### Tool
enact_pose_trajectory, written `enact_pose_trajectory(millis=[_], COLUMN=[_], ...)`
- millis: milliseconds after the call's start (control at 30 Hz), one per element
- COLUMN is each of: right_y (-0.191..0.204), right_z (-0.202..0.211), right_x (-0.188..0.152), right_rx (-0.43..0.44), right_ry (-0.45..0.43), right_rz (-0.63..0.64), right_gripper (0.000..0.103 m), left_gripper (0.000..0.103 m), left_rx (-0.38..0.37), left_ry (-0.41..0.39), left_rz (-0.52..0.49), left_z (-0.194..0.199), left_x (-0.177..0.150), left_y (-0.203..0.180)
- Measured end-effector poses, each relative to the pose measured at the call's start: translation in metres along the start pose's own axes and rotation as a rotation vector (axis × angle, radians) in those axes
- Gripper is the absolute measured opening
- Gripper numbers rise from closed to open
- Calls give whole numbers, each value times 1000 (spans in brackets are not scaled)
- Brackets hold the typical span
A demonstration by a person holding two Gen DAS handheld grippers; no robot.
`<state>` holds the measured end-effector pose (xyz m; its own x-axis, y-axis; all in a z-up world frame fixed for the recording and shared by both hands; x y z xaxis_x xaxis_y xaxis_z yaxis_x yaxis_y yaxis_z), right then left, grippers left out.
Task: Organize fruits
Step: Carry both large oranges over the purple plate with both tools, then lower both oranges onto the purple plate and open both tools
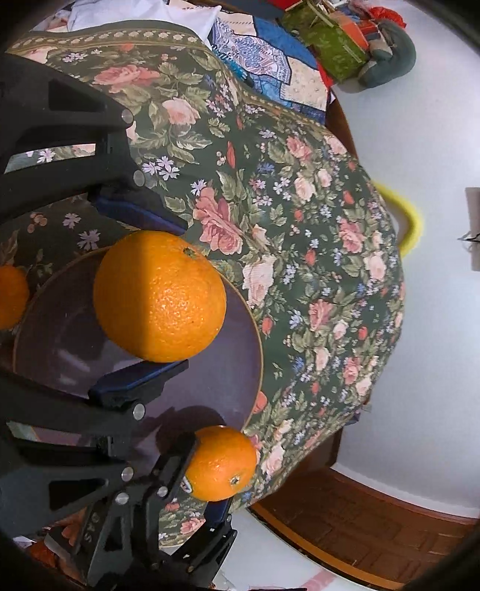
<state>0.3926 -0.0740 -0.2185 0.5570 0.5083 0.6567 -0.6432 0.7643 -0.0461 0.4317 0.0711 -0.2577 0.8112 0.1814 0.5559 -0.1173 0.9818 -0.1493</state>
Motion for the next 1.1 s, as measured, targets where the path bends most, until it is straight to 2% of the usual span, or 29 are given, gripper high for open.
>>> enact_pose_trajectory(millis=[167, 267, 467, 533, 600, 667, 1100], right_y=[1, 2, 2, 4, 4, 4, 6], right_z=[-6, -10, -13, -9, -1, 4, 54], right_x=[-1, -3, -3, -2, 1, 4, 1], right_rx=[39, 41, 23, 29, -3, -24, -37], right_ry=[38, 64, 83, 64, 30, 8, -70], right_rz=[-6, -5, 13, 17, 18, 25, -7], right_gripper=[62, 62, 63, 68, 76, 80, 81], left_gripper=[66, 66, 72, 72, 72, 74, 74], left_rx=[-12, -3, -49, -53, -63, -64, -42], left_ry=[32, 32, 30, 26, 18, 3, -113], left_rz=[-4, -26, -5, -4, -4, -3, 27], left_z=[-9, -9, -4, -1, 4, 11, 78], left_x=[-3, -3, -1, -1, -1, -2, -11], left_y=[-1, -4, -4, -5, -7, -7, 2])
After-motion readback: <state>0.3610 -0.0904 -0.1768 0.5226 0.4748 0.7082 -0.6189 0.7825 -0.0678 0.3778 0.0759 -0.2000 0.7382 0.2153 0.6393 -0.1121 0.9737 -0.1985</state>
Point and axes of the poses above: each gripper's, at about its wrist camera, not at the fingertips, and z roughly against the way its jaws point, y to its left, x to its top, the point moved 5 cm from there along -z, roughly the way its jaws point, and after that the axes turned 7 degrees about z, right-handed, at the moved point
